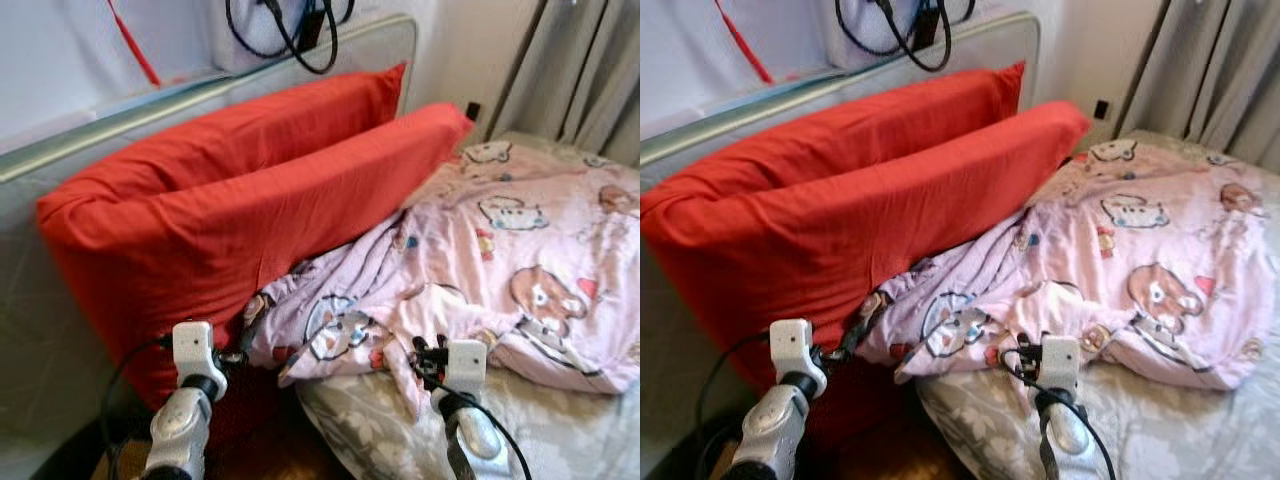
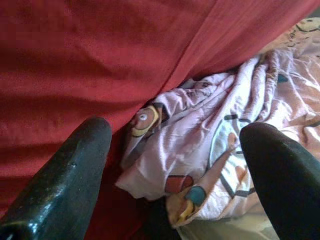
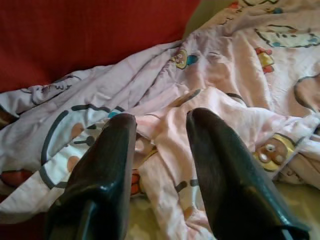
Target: Clean up the room
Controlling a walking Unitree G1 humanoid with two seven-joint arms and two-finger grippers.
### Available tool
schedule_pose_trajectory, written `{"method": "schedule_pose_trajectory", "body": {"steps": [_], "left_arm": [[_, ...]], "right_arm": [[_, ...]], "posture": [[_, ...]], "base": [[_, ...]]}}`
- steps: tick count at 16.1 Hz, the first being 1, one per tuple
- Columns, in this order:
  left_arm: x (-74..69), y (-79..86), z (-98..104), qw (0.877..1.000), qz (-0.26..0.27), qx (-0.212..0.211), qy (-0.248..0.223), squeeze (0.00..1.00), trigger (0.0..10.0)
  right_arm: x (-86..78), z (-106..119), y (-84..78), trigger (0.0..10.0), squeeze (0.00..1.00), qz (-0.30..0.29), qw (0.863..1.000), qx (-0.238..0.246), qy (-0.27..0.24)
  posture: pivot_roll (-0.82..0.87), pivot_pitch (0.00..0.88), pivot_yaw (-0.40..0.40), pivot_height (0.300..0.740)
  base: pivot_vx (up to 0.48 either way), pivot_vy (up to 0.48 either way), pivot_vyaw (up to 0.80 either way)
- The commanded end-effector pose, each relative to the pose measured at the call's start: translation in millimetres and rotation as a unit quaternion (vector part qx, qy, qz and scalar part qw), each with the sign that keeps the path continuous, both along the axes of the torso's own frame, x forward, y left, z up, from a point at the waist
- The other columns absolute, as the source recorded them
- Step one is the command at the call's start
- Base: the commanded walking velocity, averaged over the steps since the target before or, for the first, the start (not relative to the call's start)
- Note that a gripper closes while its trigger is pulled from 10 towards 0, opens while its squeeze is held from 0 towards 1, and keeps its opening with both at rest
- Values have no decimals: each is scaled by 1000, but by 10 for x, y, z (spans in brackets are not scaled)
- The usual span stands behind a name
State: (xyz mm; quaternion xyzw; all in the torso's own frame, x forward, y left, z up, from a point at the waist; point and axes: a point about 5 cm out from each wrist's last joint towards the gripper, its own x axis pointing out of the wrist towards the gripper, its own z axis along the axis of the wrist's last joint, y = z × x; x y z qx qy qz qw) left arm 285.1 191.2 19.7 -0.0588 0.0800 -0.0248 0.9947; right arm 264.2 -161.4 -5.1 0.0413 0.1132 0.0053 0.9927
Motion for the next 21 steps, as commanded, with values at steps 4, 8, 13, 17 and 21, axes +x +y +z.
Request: {"method": "schedule_pose_trajectory", "body": {"steps": [4, 8, 13, 17, 21], "left_arm": [[62, -33, 72, 1000, -10, -1, -12, 0, 10000], [84, -43, 95, 1000, -12, -3, -16, 0, 10000], [96, -68, 87, 1000, -16, -4, -9, 0, 10000], [96, -77, 81, 1000, -19, -4, -5, 0, 10000], [106, -79, 90, 1000, -21, -1, -5, 0, 10000]], "right_arm": [[11, 12, -55, 10000, 0, -17, 1000, 2, 0], [3, -21, -77, 10000, 0, -22, 1000, -13, 18], [8, 2, -66, 10000, 0, -13, 1000, -12, 6], [14, -1, -62, 10000, 0, -14, 1000, -12, 8], [16, -21, -70, 10000, 0, -12, 1000, -11, 20]], "posture": [[-47, 0, -1, 740], [-48, 5, -1, 736], [-43, 21, -5, 696], [-40, 23, -6, 696], [-40, 25, -5, 696]], "base": [[0, 0, 0], [0, 0, 0], [0, 0, 0], [0, 0, 0], [0, 0, 0]]}}
